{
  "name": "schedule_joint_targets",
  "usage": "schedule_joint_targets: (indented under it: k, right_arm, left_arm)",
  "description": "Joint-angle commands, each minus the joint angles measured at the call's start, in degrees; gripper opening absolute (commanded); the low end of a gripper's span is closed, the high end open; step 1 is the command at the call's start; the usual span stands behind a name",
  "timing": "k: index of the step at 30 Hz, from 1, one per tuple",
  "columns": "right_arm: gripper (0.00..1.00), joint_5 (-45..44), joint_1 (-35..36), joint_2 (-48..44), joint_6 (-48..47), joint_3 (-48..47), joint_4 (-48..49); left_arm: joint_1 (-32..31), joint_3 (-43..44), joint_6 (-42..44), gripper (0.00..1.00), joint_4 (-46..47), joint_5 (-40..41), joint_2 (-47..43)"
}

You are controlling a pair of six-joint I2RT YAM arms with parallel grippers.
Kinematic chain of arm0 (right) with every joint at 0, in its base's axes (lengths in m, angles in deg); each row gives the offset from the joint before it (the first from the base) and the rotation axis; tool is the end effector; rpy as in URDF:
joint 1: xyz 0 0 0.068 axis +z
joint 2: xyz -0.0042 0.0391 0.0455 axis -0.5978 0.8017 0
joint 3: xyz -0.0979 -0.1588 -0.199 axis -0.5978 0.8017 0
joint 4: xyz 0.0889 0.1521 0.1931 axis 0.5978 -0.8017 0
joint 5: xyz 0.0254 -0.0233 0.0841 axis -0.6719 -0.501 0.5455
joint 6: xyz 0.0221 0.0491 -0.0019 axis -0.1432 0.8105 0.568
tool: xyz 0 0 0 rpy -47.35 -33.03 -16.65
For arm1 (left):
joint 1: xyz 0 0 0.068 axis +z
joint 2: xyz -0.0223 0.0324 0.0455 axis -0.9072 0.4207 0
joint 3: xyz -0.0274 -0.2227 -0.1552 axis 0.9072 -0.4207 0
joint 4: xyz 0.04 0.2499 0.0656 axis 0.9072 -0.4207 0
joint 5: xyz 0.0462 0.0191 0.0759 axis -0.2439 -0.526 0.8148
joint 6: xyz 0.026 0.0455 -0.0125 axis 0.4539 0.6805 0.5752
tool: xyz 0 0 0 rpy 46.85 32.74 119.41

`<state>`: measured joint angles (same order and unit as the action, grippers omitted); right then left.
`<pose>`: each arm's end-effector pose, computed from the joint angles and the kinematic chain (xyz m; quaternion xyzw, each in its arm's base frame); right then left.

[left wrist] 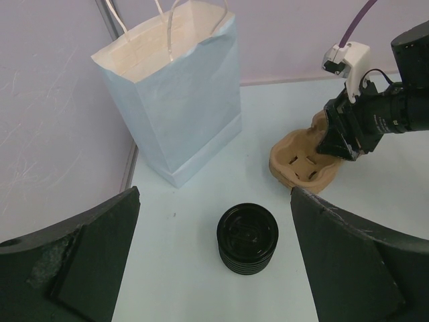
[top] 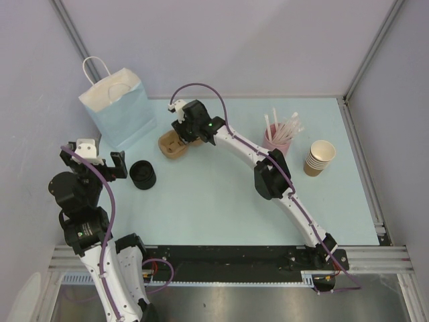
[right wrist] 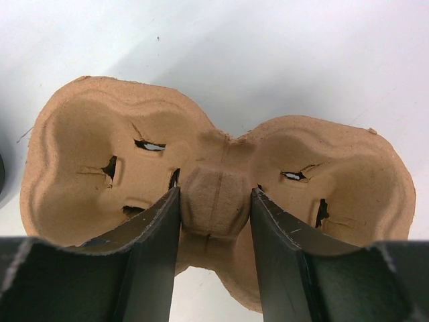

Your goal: Pack the takeout coffee

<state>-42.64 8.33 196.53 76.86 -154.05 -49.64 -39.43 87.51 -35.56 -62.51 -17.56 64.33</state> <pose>0.4094 0.4141 0.2248 -0.4001 0.7919 0.1875 0.4216 0.0891 0.0263 0.3878 0.0346 0.7277 0.0429 0.6836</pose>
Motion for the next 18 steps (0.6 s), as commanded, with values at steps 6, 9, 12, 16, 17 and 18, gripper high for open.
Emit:
schedule_joint_targets:
  k: [6, 9, 12, 16, 17, 18]
  right_arm:
    - [0.44, 0.23, 0.14, -5.93, 0.07, -1.13, 2.36]
    - [0.44, 0.67, 0.23, -6.19, 0.33, -0.96, 2.19]
    - [0.41, 1.20, 0.05, -6.81, 0.33, -0.69, 2.01]
    - [0.33, 1.64, -0.04, -7.34, 0.15, -0.52, 2.10]
    - [0.31, 1.64, -0.04, -7.34, 0.15, -0.60, 2.10]
    - [0.30, 1.64, -0.04, -7.34, 0.15, -0.61, 2.10]
  left_arm:
    - [0.85, -0.50, -0.47, 0.99, 1.49, -1.42, -0.98]
    - [0.76, -0.59, -0.47, 0.99, 1.57, -1.42, -1.16]
    - [0.85, -0.59, -0.47, 0.99, 1.66, -1.50, -1.16]
    - [0.85, -0.76, -0.39, 1.00, 1.75, -1.59, -1.24]
    - [0.85, -0.68, -0.47, 0.99, 1.75, -1.59, -1.25]
    - [0.85, -0.76, -0.47, 0.99, 1.66, -1.59, -1.07]
